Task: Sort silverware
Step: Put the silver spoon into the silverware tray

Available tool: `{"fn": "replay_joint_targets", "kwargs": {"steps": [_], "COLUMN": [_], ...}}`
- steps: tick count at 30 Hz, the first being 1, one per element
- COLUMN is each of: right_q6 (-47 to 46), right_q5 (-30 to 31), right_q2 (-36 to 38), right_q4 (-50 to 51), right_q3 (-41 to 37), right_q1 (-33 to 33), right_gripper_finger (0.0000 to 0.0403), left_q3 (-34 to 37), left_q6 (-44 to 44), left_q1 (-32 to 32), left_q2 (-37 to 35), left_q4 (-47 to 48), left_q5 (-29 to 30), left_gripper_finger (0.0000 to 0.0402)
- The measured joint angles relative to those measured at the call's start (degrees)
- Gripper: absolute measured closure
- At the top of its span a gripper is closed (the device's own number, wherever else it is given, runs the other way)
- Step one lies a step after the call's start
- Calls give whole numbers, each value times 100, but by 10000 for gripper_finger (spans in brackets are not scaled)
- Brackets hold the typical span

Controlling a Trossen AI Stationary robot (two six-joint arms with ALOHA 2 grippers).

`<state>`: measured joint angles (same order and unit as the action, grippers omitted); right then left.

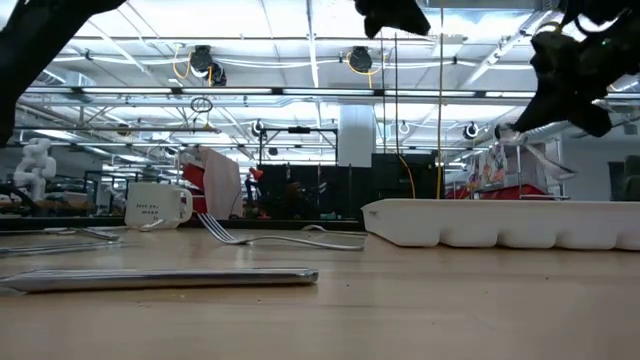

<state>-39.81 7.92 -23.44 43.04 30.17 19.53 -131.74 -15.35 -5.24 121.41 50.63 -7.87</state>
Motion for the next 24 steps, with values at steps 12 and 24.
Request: {"fn": "replay_joint_targets", "kwargs": {"steps": [12, 24], "right_q6": [772, 1528], "right_q5": [-1370, -3641], "right_q2": [-25, -621], "right_q4": [-541, -513], "right_q3": [-306, -306], "right_q1": [1677, 3609], "right_gripper_finger": [403, 403], "left_q3": [2, 2], "left_q6": [117, 493], "left_q1": [-36, -73], "left_q2": [-544, -1282], "left_q4": [602, 468], "left_q5": [-269, -606], "left_gripper_finger": [391, 391]}}
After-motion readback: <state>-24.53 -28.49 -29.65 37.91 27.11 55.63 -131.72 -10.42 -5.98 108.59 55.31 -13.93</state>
